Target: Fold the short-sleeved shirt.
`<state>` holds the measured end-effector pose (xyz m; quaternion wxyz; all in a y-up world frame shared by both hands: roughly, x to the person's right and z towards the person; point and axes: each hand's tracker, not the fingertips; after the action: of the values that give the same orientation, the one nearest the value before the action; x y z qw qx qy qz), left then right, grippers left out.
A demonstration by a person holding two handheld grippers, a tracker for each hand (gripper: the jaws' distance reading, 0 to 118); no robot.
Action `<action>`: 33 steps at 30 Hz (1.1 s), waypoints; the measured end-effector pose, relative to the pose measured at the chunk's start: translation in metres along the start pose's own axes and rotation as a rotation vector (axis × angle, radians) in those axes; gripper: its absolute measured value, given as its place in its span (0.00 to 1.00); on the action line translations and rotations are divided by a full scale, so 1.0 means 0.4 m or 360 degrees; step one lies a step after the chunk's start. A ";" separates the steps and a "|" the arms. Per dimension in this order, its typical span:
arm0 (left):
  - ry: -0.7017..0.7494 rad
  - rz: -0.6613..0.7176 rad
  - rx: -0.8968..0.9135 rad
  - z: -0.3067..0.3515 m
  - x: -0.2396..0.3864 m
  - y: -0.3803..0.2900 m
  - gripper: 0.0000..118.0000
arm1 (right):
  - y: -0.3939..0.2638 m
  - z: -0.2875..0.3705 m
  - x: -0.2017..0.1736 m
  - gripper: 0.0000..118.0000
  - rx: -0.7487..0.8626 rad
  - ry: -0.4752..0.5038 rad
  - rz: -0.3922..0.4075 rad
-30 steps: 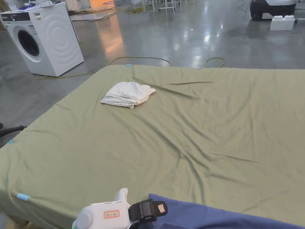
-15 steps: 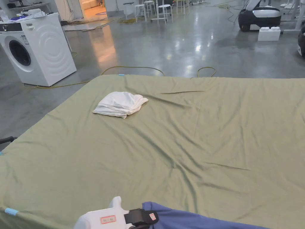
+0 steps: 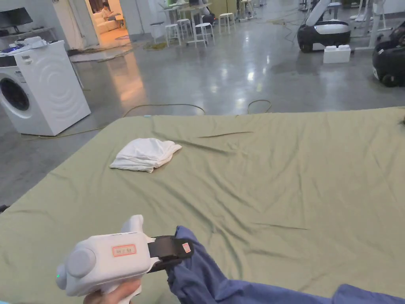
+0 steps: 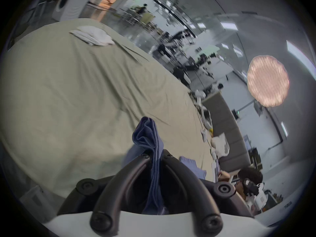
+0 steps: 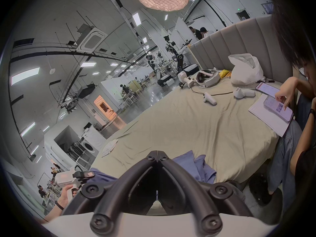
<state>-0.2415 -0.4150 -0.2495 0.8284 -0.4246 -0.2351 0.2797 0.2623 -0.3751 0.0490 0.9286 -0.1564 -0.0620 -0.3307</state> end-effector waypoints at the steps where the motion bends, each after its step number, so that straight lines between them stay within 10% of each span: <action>1: 0.0004 -0.0001 -0.0049 -0.046 0.025 -0.019 0.08 | 0.000 0.007 -0.002 0.00 0.0004 0.0002 0.0006; 11: 0.0205 -0.0346 -0.0514 -0.497 0.168 -0.250 0.11 | -0.019 0.121 0.055 0.00 0.0071 -0.0155 0.0005; 17: 0.0098 -0.0485 -0.0510 -0.461 0.222 -0.277 0.87 | -0.040 0.144 0.077 0.00 0.0079 -0.0326 0.0096; 22: 0.0097 -0.0360 -0.0241 -0.331 0.159 -0.225 0.81 | -0.056 0.135 0.079 0.00 0.0042 -0.0347 0.0166; 25: 0.0040 -0.0155 -0.0304 -0.356 0.098 -0.252 0.19 | -0.065 0.121 0.084 0.00 -0.0002 -0.0318 0.0137; 26: 0.0023 -0.0117 -0.0334 -0.376 0.089 -0.271 0.12 | -0.067 0.119 0.082 0.00 -0.0010 -0.0310 0.0129; 33: 0.0036 -0.0093 -0.0518 -0.519 0.095 -0.392 0.09 | -0.072 0.143 0.040 0.00 0.0002 -0.0309 0.0177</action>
<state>-0.0419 -0.5843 -0.2224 0.7591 -0.5493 -0.2801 0.2089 0.2557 -0.3868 0.1138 0.9352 -0.1904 -0.1431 -0.2620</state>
